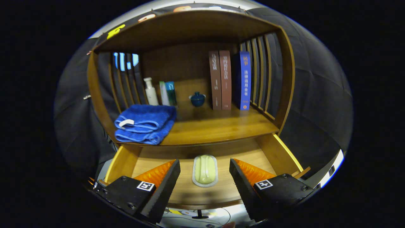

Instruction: Pull open the drawer, take out the items inside it, and place them on the countertop above the cabinet.

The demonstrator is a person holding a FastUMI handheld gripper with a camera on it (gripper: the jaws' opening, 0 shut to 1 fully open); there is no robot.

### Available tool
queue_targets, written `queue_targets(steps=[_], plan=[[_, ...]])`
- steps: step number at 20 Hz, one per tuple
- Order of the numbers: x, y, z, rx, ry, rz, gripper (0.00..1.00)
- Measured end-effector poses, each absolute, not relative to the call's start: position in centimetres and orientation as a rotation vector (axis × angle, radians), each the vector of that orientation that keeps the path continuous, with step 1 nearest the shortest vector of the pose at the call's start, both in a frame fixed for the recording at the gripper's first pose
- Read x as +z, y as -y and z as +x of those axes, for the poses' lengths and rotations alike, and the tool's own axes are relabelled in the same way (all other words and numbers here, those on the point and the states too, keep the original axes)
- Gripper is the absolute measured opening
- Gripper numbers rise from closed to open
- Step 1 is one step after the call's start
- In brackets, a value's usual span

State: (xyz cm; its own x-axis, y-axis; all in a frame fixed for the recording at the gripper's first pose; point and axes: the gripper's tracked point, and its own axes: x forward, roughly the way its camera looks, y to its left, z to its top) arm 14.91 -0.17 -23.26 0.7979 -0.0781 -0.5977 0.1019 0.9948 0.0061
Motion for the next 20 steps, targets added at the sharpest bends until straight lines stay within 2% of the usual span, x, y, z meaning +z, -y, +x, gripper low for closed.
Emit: queue_targets(steps=[6, 10, 12, 15, 17, 20], plan=[[-30.9, 1.5, 17.1, -0.146, -0.936, 0.059, 1.00], [-34.1, 2.1, 18.1, -0.160, -1.033, 0.082, 0.99], [-35.6, 2.3, 17.7, -0.156, -1.079, 0.042, 0.80], [-36.3, 2.2, 18.1, -0.154, -1.096, 0.017, 0.67], [-36.4, 2.0, 18.7, -0.137, -1.098, 0.013, 0.65], [-36.6, 2.5, 18.6, -0.149, -1.104, -0.011, 0.27]])
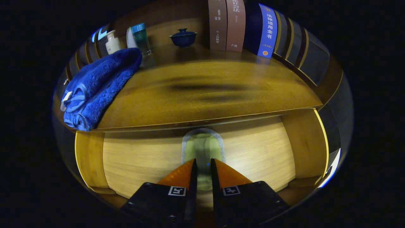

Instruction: Pull open the drawer, take out the items inside it, and place them on the countertop above the cabinet.

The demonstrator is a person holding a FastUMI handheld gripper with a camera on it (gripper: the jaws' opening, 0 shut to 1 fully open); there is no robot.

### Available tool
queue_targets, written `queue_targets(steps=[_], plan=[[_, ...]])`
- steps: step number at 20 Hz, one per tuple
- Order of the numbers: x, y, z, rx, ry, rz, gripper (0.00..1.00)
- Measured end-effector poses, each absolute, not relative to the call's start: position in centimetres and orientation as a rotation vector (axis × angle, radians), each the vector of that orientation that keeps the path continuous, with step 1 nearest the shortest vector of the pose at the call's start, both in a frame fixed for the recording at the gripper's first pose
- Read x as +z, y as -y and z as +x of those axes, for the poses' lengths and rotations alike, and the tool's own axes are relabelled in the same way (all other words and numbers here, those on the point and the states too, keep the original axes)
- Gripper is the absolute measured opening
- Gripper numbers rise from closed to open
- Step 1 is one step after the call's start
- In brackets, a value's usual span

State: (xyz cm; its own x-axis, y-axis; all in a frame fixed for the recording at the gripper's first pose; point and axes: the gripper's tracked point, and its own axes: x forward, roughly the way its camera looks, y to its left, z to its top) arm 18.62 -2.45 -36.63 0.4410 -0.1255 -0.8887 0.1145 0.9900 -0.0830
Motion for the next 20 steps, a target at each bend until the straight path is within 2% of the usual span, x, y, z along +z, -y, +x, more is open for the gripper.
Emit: queue_targets(steps=[1, 3, 10, 20], plan=[[-36.1, 2.5, 18.4, -0.147, -1.107, -0.024, 0.27], [-36.8, 2.6, 18.7, -0.150, -1.097, -0.012, 0.12], [-32.9, 2.0, 17.1, -0.127, -1.021, 0.009, 0.12], [-20.8, 0.2, 14.1, -0.104, -0.832, -0.017, 0.12]])
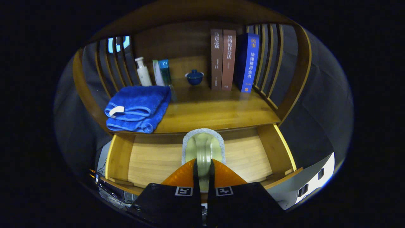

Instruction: Pull open the drawer, take out the items inside it, and place them on the countertop above the cabinet.

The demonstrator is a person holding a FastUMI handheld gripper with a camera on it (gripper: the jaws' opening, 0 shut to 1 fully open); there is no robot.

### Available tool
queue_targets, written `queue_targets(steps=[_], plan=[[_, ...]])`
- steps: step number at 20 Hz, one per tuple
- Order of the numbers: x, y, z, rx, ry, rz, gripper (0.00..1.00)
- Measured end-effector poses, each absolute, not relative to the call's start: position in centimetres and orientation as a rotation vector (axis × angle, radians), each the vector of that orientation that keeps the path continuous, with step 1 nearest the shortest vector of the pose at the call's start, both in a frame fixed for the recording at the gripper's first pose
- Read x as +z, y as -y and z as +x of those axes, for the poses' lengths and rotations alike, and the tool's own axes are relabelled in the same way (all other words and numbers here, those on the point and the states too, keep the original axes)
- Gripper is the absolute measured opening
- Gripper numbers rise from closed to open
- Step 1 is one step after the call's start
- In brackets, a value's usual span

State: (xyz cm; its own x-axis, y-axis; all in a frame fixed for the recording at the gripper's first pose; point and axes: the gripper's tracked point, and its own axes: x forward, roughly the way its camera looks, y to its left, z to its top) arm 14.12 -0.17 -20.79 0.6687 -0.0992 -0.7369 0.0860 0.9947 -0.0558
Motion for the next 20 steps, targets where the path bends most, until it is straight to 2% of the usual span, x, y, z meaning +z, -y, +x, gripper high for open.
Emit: queue_targets(steps=[6, 13, 20], plan=[[-17.1, -0.6, 18.1, -0.067, -0.758, -0.016, 0.12], [-20.3, -0.3, 26.3, -0.018, -0.817, -0.003, 0.11], [-22.9, 0.3, 31.4, -0.002, -0.865, 0.003, 0.12]])
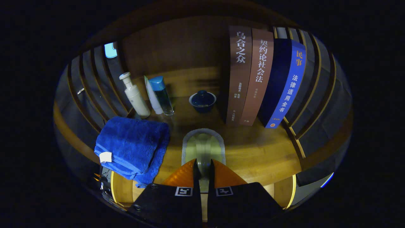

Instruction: Pull open the drawer, take out the items inside it, and place them on the countertop above the cabinet.

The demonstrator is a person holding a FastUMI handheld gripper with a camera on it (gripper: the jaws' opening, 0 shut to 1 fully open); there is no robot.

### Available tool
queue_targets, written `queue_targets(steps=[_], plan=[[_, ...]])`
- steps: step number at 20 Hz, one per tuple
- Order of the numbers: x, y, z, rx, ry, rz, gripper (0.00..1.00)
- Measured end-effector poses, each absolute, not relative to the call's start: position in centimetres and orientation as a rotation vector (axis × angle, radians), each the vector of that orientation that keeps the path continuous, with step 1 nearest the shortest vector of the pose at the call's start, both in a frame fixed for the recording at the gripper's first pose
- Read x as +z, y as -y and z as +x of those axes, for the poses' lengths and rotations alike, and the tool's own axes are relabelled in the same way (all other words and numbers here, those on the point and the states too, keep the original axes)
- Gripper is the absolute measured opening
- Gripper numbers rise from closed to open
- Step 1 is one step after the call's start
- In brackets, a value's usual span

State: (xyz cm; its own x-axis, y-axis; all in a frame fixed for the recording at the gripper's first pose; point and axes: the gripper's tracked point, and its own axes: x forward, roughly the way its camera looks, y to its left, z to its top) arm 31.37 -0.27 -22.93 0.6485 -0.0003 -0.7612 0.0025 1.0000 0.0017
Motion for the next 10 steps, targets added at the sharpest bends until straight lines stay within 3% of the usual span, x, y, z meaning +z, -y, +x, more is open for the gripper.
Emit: queue_targets(steps=[3, 6, 10], plan=[[-23.7, 0.7, 32.5, -0.005, -0.879, 0.028, 0.15], [-24.2, 0.8, 33.4, -0.008, -0.852, 0.058, 0.25], [-24.3, 0.9, 33.3, -0.016, -0.859, 0.059, 0.72]])
